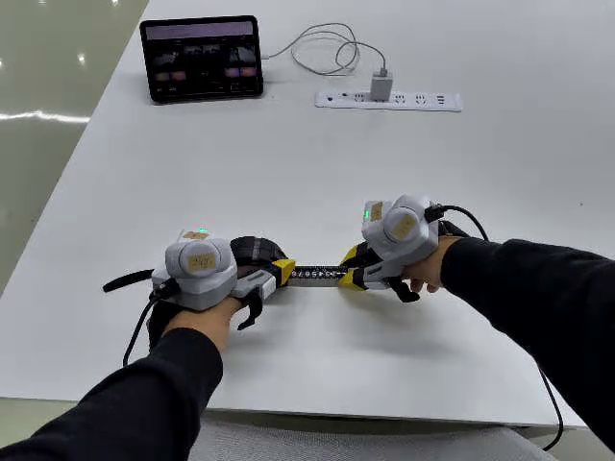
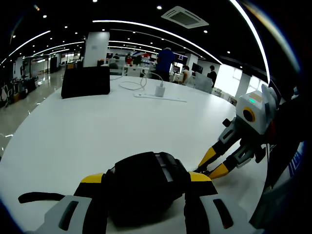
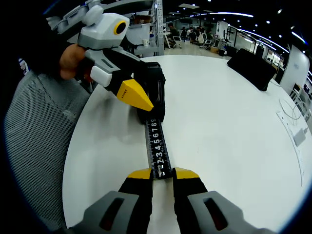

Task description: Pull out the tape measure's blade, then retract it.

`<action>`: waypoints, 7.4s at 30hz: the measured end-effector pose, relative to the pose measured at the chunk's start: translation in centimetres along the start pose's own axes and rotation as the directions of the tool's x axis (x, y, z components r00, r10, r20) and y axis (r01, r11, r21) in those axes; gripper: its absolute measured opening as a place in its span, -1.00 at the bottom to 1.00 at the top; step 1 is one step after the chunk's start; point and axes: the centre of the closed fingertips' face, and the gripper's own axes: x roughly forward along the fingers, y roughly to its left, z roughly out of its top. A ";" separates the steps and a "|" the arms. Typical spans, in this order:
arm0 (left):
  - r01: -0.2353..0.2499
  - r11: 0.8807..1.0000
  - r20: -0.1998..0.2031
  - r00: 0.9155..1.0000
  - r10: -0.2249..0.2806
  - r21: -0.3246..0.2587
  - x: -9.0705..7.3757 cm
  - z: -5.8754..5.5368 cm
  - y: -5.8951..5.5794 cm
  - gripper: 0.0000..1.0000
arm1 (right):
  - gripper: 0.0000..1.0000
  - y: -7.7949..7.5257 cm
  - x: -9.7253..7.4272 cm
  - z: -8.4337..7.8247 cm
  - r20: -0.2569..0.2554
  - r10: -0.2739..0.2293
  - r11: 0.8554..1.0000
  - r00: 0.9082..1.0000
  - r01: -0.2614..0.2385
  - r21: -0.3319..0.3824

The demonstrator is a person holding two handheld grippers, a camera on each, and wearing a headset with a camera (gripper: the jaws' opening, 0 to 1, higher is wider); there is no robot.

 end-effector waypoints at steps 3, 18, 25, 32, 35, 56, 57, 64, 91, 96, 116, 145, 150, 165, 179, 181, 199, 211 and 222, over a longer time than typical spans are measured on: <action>0.000 1.000 0.000 1.000 0.000 0.001 0.0 0.0 0.0 0.19 | -0.78 -0.1 0.0 0.1 0.004 0.006 1.000 1.000 -0.006 0.022; 0.005 1.000 0.000 1.000 -0.005 -0.015 -0.1 -0.1 0.0 0.18 | -0.79 0.2 0.6 0.9 0.014 0.005 1.000 1.000 -0.005 0.030; 0.008 1.000 0.000 1.000 -0.008 -0.016 -0.1 -0.1 0.0 0.18 | -0.78 0.5 1.2 1.6 0.025 0.004 0.999 1.000 -0.005 0.032; 0.006 1.000 -0.004 1.000 -0.006 -0.017 -0.1 -0.1 0.0 0.18 | -0.78 0.6 1.6 2.0 0.026 0.002 1.000 1.000 -0.003 0.029; 0.008 1.000 -0.005 1.000 -0.008 -0.015 -0.1 -0.1 0.1 0.18 | -0.78 0.6 1.8 2.2 0.027 0.002 1.000 1.000 -0.002 0.024; 0.012 1.000 -0.004 1.000 -0.012 -0.011 -0.1 -0.1 0.1 0.18 | -0.78 0.9 2.5 3.2 0.047 0.001 1.000 0.999 -0.001 0.009; 0.011 1.000 -0.004 1.000 -0.011 -0.012 -0.1 -0.1 0.1 0.18 | -0.78 0.9 2.6 3.3 0.047 0.000 1.000 0.999 0.000 0.009; 0.017 1.000 -0.003 1.000 -0.017 -0.015 -0.2 -0.1 0.0 0.18 | -0.78 1.0 2.9 3.7 0.054 0.004 1.000 0.999 -0.005 0.009; 0.022 0.999 -0.003 1.000 -0.023 -0.025 0.0 -0.2 0.1 0.18 | -0.78 1.2 4.0 5.0 0.062 0.021 1.000 0.998 -0.022 0.013; 0.024 0.999 -0.003 1.000 -0.024 -0.028 0.0 -0.2 0.1 0.18 | -0.78 1.2 4.1 5.1 0.062 0.025 1.000 0.998 -0.025 0.009; 0.025 0.999 -0.004 1.000 -0.025 -0.030 -0.1 -0.2 0.1 0.18 | -0.79 1.2 4.1 5.1 0.079 0.025 1.000 0.997 -0.025 0.000; 0.025 0.999 -0.004 1.000 -0.025 -0.032 -0.2 -0.1 0.1 0.17 | -0.77 1.2 3.9 4.6 0.072 0.005 1.000 0.997 -0.006 0.012; 0.026 0.999 -0.003 1.000 -0.026 -0.033 -0.2 -0.1 0.0 0.17 | -0.79 1.4 4.0 4.7 0.078 0.003 1.000 0.997 -0.002 -0.012; 0.037 0.999 -0.022 0.999 -0.037 -0.001 -0.1 -0.2 -0.1 0.23 | -0.77 1.6 3.9 4.8 0.084 -0.005 1.000 0.996 0.004 0.008; 0.135 0.990 -0.070 0.989 -0.132 0.031 -1.1 0.0 0.3 0.74 | -0.53 0.9 2.5 4.3 0.086 -0.080 0.993 0.993 0.072 0.093; 0.162 0.986 -0.090 0.983 -0.158 0.041 -1.3 -0.2 0.1 0.78 | -0.49 0.7 2.2 4.2 0.098 -0.088 0.992 0.991 0.078 0.101; 0.344 0.936 -0.062 0.938 -0.340 0.075 -3.7 0.9 -1.5 1.00 | -0.15 0.5 -3.2 3.0 0.162 -0.171 0.979 0.972 0.148 0.143; 0.375 0.912 -0.131 0.925 -0.356 0.169 -5.4 -0.3 -0.6 1.00 | 0.05 1.7 -7.1 -0.1 0.161 -0.217 0.960 0.963 0.181 0.212; 0.343 0.924 -0.080 0.939 -0.334 0.168 -7.0 0.8 1.4 1.00 | 0.28 3.8 -11.2 -3.8 0.162 -0.250 0.943 0.955 0.201 0.266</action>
